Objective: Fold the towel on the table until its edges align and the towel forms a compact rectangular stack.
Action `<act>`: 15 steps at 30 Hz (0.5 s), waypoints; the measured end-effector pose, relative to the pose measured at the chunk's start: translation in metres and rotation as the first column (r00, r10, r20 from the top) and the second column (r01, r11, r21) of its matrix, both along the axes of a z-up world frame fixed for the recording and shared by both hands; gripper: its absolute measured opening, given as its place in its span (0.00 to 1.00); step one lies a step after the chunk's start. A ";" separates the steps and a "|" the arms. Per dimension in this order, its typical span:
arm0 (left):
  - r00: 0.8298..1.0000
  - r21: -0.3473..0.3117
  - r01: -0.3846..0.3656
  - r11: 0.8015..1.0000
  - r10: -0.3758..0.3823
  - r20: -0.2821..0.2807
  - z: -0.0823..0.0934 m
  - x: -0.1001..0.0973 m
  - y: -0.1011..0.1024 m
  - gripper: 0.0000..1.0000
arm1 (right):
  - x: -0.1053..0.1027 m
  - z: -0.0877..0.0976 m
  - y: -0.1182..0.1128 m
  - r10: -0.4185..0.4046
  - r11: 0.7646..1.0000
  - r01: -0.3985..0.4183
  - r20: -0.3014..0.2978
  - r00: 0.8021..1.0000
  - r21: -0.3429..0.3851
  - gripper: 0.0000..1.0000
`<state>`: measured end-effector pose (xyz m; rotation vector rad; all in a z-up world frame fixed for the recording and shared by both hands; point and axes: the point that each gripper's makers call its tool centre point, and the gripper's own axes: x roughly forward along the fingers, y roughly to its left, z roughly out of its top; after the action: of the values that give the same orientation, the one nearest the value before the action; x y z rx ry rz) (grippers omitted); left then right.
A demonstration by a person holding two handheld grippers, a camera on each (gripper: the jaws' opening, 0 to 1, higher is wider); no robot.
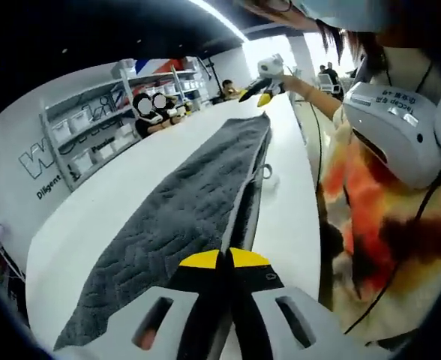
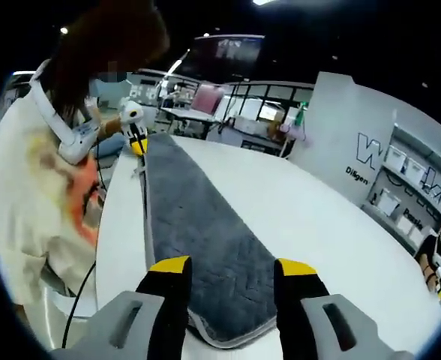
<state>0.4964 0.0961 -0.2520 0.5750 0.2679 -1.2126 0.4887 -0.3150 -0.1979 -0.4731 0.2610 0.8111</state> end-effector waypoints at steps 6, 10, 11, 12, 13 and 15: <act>0.999 -0.034 0.040 0.999 -0.041 -0.026 0.014 -0.015 0.002 0.02 | 0.000 0.006 -0.005 0.004 1.000 -0.004 0.009 1.000 0.008 0.42; 0.997 0.018 0.058 0.998 -0.057 -0.061 -0.005 -0.022 0.002 0.02 | -0.001 0.002 -0.002 0.020 1.000 -0.020 -0.005 1.000 0.002 0.42; 0.997 0.024 0.058 0.998 -0.056 -0.062 -0.008 -0.022 0.001 0.02 | -0.001 0.001 -0.002 0.022 1.000 -0.022 -0.010 1.000 0.000 0.42; 0.996 0.025 0.057 0.998 -0.055 -0.064 -0.010 -0.021 0.001 0.02 | 0.000 -0.001 -0.002 0.024 1.000 -0.024 -0.015 1.000 -0.002 0.42; 0.996 0.023 0.055 0.998 -0.053 -0.066 -0.011 -0.020 0.001 0.03 | 0.001 -0.001 -0.002 0.024 1.000 -0.025 -0.018 1.000 -0.002 0.42; 0.997 -0.018 0.039 0.999 -0.040 -0.070 -0.005 -0.017 0.000 0.03 | 0.002 -0.004 0.001 0.027 1.000 -0.027 -0.029 0.999 -0.005 0.43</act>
<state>0.4799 0.0966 -0.2571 0.5260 0.3070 -1.2737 0.4906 -0.3140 -0.2020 -0.4706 0.2843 0.8439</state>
